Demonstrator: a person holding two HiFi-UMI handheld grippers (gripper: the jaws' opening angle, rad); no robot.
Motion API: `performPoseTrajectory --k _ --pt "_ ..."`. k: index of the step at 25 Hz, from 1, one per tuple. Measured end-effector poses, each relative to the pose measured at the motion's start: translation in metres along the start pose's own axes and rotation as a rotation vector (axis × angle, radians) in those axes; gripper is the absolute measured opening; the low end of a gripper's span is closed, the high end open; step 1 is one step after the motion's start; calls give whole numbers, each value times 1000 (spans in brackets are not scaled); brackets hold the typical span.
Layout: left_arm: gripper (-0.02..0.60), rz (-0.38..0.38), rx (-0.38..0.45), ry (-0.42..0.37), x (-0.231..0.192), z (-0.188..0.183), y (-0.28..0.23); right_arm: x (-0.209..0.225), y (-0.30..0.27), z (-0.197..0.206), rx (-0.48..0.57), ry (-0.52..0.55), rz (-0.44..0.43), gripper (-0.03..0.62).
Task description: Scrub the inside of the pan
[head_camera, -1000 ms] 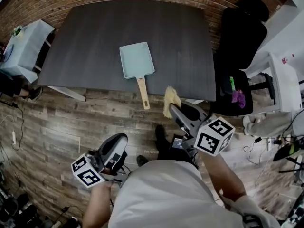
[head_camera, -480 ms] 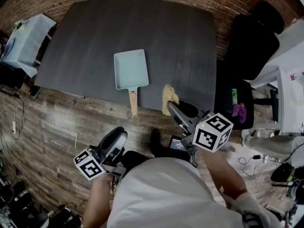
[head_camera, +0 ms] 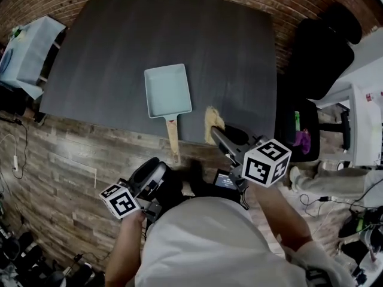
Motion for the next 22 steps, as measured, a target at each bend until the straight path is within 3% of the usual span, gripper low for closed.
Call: performPoseTrajectory --k 14,22 --pt "221 83 -266 -12 -50 -8 -26 -13 -55 -3 -69 50 154 67" --pt "259 58 -355 -3 -60 8 -58 8 -105 -16 -198 178 138 69"
Point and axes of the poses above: the fingertips, and each gripper's own axes: y backward along the fingers, x to its right, z out of its underside, the point moved 7 cm from there along y, backward along the fingers, and after that the axes turned 7 degrees about -z, right-handed, at the moved point
